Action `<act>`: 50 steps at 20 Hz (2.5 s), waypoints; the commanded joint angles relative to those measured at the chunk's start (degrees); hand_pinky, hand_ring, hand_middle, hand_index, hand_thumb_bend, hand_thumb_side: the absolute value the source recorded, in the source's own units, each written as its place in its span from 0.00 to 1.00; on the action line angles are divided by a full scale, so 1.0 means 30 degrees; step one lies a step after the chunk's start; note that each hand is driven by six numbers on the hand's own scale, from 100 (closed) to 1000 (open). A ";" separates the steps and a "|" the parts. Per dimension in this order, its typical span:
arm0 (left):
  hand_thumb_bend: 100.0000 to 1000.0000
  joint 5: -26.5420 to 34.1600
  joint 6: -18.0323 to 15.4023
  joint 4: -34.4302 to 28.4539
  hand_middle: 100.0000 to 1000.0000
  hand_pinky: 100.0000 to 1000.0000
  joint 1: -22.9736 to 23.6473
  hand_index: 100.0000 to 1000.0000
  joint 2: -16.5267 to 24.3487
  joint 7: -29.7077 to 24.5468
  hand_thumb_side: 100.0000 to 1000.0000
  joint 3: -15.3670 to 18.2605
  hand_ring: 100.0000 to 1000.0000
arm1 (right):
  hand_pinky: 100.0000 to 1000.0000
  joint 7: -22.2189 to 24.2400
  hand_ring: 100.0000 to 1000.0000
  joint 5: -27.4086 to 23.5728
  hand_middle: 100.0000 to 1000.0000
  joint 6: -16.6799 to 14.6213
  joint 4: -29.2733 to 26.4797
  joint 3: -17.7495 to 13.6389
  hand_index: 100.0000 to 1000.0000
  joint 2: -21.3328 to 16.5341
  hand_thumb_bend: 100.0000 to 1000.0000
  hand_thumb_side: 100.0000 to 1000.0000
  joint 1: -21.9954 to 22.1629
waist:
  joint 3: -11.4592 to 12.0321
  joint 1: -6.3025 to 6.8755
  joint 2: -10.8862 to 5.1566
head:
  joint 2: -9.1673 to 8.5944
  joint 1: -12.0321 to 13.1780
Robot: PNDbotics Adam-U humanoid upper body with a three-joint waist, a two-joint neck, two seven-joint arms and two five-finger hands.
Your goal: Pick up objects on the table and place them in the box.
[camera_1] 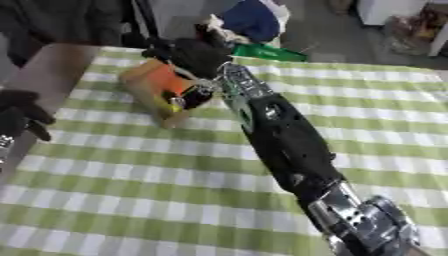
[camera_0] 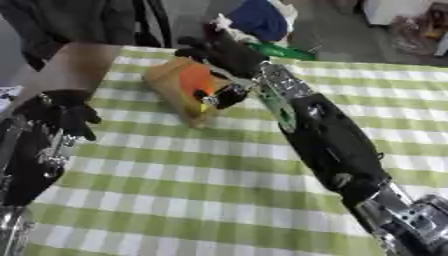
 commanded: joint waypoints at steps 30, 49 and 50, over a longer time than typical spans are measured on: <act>0.18 -0.0725 0.0171 0.0521 0.49 0.38 0.1518 0.69 0.0959 0.1763 0.57 0.1602 0.55 | 0.82 0.0878 0.64 -2.0687 0.75 0.4910 -1.6126 -0.0003 0.99 -0.5394 0.00 0.14 0.6367 | -0.5922 0.0853 -0.1717 | 0.1249 0.6449; 0.17 -0.1248 -0.0270 0.0629 0.52 0.39 0.2220 0.71 0.0770 0.1578 0.59 0.1907 0.57 | 0.81 0.0093 0.59 -2.1623 0.68 0.5410 -1.7991 -0.1370 0.96 -0.1969 0.00 0.41 1.3402 | -0.9225 0.2039 -0.1324 | 0.2413 0.7872; 0.17 -0.1243 -0.0279 0.0638 0.52 0.39 0.2248 0.71 0.0745 0.1558 0.60 0.1907 0.57 | 0.81 0.0068 0.59 -2.1520 0.67 0.5394 -1.7899 -0.1430 0.96 -0.1724 0.00 0.42 1.3577 | -0.9292 0.2098 -0.1314 | 0.2469 0.7884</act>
